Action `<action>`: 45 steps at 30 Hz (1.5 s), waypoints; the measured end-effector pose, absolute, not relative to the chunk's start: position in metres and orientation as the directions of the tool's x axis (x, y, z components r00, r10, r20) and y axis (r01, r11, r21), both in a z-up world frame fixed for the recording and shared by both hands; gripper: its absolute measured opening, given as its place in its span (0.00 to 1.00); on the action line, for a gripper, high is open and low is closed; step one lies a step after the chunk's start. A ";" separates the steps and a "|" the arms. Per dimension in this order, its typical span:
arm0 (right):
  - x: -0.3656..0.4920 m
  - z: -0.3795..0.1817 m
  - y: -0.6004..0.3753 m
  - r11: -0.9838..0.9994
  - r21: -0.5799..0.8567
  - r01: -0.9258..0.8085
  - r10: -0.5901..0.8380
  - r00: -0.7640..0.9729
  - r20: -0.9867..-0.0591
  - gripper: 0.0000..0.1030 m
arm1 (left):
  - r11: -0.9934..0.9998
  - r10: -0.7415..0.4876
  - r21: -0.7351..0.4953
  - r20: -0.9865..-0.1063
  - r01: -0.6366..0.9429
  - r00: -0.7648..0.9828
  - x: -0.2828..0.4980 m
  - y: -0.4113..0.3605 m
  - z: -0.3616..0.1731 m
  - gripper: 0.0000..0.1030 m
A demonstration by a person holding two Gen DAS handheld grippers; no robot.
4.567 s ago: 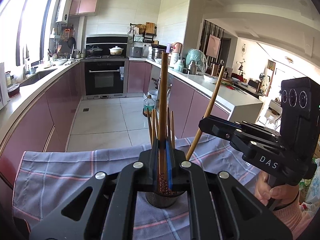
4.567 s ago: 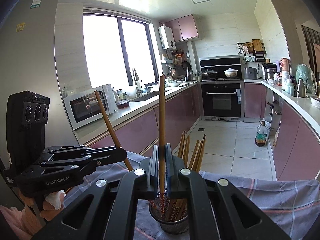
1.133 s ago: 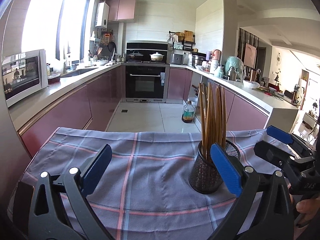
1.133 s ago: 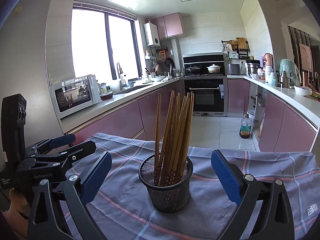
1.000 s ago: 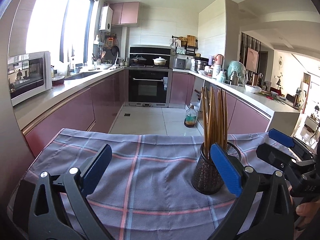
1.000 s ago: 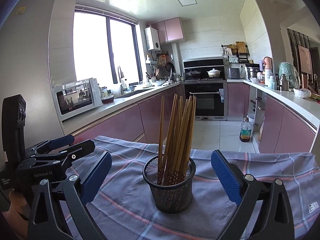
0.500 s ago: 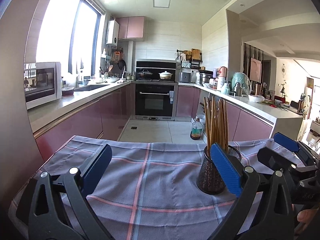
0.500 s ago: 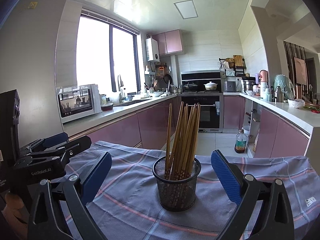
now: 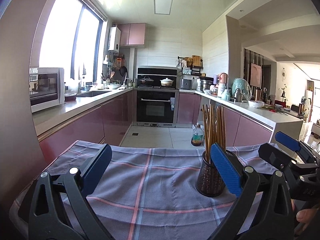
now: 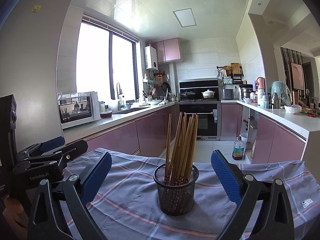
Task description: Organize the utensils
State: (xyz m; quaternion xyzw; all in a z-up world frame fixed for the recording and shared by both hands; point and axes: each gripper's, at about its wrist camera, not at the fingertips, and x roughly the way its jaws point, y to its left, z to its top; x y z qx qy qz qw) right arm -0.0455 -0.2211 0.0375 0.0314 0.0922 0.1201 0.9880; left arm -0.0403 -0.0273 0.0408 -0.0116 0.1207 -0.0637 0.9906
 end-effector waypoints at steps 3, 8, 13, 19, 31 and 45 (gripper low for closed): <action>-0.044 0.037 -0.222 0.968 0.091 -0.235 0.248 0.953 -0.177 0.93 | 0.992 -0.127 -0.039 -0.233 0.121 0.964 -0.040 -0.027 0.041 0.94; -0.043 0.036 -0.221 0.968 0.089 -0.237 0.249 0.951 -0.181 0.93 | 0.992 -0.125 -0.037 -0.233 0.120 0.964 -0.041 -0.027 0.041 0.94; -0.043 0.036 -0.223 0.967 0.096 -0.236 0.250 0.950 -0.189 0.93 | 0.992 -0.124 -0.037 -0.234 0.119 0.964 -0.041 -0.027 0.041 0.94; -0.042 0.036 -0.223 0.966 0.097 -0.239 0.254 0.948 -0.190 0.93 | 0.992 -0.125 -0.038 -0.231 0.120 0.965 -0.041 -0.027 0.041 0.94; -0.042 0.036 -0.224 0.966 0.097 -0.238 0.253 0.949 -0.189 0.93 | 0.992 -0.126 -0.035 -0.231 0.121 0.965 -0.041 -0.028 0.043 0.94; -0.039 0.036 -0.224 0.965 0.104 -0.240 0.256 0.948 -0.188 0.93 | 0.992 -0.126 -0.032 -0.233 0.121 0.964 -0.040 -0.029 0.045 0.94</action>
